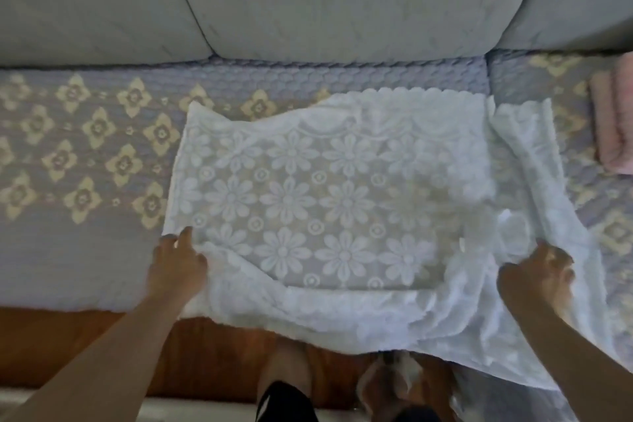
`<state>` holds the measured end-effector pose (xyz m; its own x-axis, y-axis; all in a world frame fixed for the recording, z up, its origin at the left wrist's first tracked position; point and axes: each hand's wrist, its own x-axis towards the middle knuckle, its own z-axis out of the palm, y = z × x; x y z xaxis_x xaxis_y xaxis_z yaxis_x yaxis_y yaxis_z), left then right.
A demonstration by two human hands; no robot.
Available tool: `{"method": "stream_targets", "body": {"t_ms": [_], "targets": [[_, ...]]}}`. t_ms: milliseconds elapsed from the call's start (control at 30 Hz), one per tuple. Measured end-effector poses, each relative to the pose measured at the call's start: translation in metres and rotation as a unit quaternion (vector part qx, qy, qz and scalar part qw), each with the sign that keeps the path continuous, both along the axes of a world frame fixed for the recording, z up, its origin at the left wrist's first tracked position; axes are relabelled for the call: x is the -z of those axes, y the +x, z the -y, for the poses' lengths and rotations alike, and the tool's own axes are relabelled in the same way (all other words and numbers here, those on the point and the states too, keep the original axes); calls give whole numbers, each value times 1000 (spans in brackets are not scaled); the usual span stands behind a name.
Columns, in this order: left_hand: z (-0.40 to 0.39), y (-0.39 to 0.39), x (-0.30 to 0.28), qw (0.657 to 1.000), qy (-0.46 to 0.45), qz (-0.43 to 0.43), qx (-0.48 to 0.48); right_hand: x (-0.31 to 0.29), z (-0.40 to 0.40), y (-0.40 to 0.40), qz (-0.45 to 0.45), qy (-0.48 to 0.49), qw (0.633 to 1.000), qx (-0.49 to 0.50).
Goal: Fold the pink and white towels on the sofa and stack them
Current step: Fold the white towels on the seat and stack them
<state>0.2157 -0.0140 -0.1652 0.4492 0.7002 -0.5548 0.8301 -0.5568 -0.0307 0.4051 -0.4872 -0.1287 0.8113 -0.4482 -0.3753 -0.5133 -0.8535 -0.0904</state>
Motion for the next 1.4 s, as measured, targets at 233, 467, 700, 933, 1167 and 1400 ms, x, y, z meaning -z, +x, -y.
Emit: {"method": "stream_targets", "body": {"t_ms": [233, 467, 700, 933, 1167, 1400], "targets": [[-64, 119, 9, 994, 46, 94, 35, 24, -176, 76, -63, 148, 946, -282], [-194, 255, 63, 949, 79, 179, 247, 83, -302, 204, 22, 77, 895, -439], [-190, 251, 78, 851, -6, -39, 524, 118, -310, 229, -2, -67, 846, -529], [-199, 187, 56, 794, 72, 233, 557, 102, -282, 209, 152, -56, 787, -595], [-166, 161, 75, 806, -22, 158, 570, 120, -259, 203, 120, -20, 781, -612], [-166, 210, 55, 899, 1, 189, 395, 113, -265, 242, 154, -17, 807, -570]]}}
